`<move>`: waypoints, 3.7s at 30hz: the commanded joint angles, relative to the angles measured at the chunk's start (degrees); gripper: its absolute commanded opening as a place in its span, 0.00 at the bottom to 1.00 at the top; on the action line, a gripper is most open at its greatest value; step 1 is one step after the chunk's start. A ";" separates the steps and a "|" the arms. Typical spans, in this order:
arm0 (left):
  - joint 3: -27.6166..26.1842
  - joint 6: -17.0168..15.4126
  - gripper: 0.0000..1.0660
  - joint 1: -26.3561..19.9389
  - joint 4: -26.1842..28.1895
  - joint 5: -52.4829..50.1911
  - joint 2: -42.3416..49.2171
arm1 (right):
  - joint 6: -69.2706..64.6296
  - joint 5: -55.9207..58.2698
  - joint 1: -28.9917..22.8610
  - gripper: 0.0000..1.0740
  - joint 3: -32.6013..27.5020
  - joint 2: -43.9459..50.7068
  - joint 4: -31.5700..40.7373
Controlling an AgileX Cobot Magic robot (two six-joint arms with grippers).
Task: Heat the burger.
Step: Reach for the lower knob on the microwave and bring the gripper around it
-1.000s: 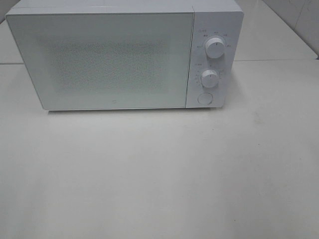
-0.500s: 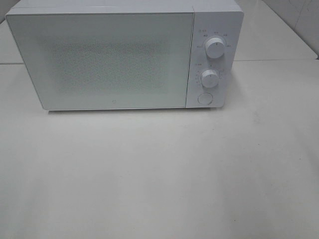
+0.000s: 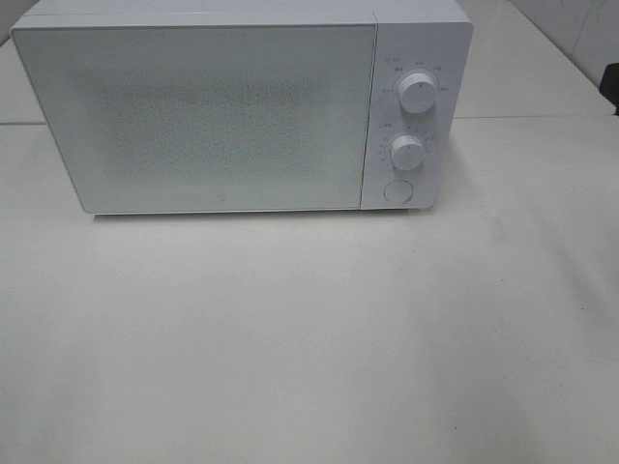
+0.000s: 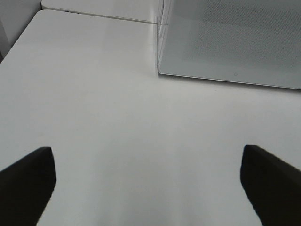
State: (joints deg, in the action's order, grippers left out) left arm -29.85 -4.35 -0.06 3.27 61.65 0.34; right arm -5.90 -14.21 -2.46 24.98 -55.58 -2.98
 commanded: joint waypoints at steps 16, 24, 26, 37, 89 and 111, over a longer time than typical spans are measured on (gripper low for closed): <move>0.00 0.11 0.94 -0.06 0.06 -0.46 1.20 | 12.72 -41.83 -2.23 0.70 -9.45 -18.91 10.49; 0.00 0.11 0.94 -0.06 0.06 -0.46 1.20 | 17.36 -51.80 -15.87 0.70 -10.43 -27.16 23.61; 0.00 0.11 0.94 -0.06 0.06 -0.46 1.20 | 17.93 -56.72 -20.05 0.70 -10.43 -30.19 28.53; 0.00 0.11 0.94 -0.06 0.06 -0.46 1.20 | 25.90 -62.40 -33.17 0.73 -7.16 -37.64 44.63; 0.00 0.11 0.94 -0.06 0.06 -0.46 1.09 | 25.15 -57.70 -35.47 0.71 20.45 -62.28 47.15; 0.00 0.11 0.94 -0.06 0.06 -0.46 0.80 | 23.20 -56.95 -33.58 0.71 24.24 -67.09 47.61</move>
State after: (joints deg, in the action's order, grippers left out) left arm -29.85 -4.35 -0.06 3.27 61.65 0.34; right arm 17.76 -68.87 -36.55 48.07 -122.73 44.75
